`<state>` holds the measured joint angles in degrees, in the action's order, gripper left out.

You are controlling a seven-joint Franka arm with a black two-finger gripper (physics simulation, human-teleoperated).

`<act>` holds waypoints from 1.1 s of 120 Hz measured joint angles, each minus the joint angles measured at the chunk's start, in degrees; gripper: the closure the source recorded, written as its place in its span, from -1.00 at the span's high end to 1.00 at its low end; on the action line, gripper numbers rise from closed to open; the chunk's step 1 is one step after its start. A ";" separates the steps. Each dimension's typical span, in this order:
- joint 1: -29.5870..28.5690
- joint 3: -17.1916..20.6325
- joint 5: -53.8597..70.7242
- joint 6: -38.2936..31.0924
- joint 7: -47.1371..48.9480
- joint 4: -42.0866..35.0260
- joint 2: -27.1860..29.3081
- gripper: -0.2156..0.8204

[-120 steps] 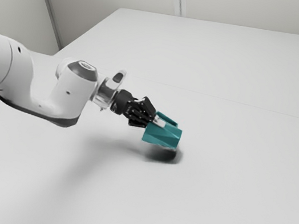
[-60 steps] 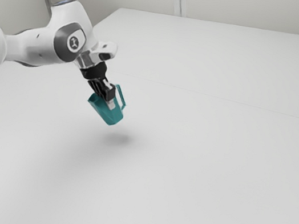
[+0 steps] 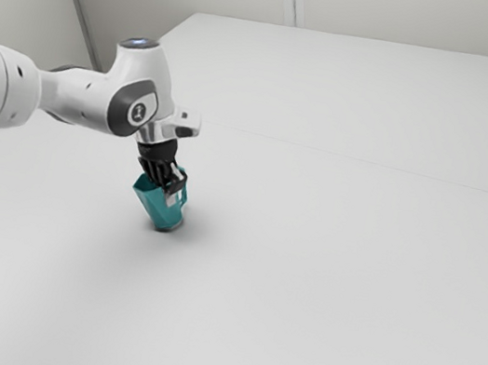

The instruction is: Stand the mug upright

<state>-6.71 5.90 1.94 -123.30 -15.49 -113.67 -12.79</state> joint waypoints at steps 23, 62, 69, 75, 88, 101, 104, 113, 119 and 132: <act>0.02 0.01 -0.08 -0.60 2.23 0.01 -0.88 -0.48; -0.06 0.00 -1.54 3.00 3.97 4.11 5.63 0.35; -0.05 -0.01 -1.96 5.22 4.17 7.61 5.68 0.41; -0.05 -0.01 -2.17 7.39 4.33 11.31 5.44 0.44; -0.09 0.03 -2.40 12.77 4.64 18.22 5.31 0.50; -0.07 0.02 -2.51 17.35 4.89 20.84 6.02 0.53; -0.09 0.04 -2.52 18.16 4.94 21.24 6.40 0.54; -0.08 0.06 -2.53 20.26 5.10 21.85 7.75 0.55; -0.02 0.02 -2.61 21.32 5.20 21.98 8.18 0.56; -0.04 -0.02 -2.90 22.89 5.41 22.06 8.42 0.57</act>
<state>-6.76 5.88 -0.96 -100.41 -10.09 -91.62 -4.38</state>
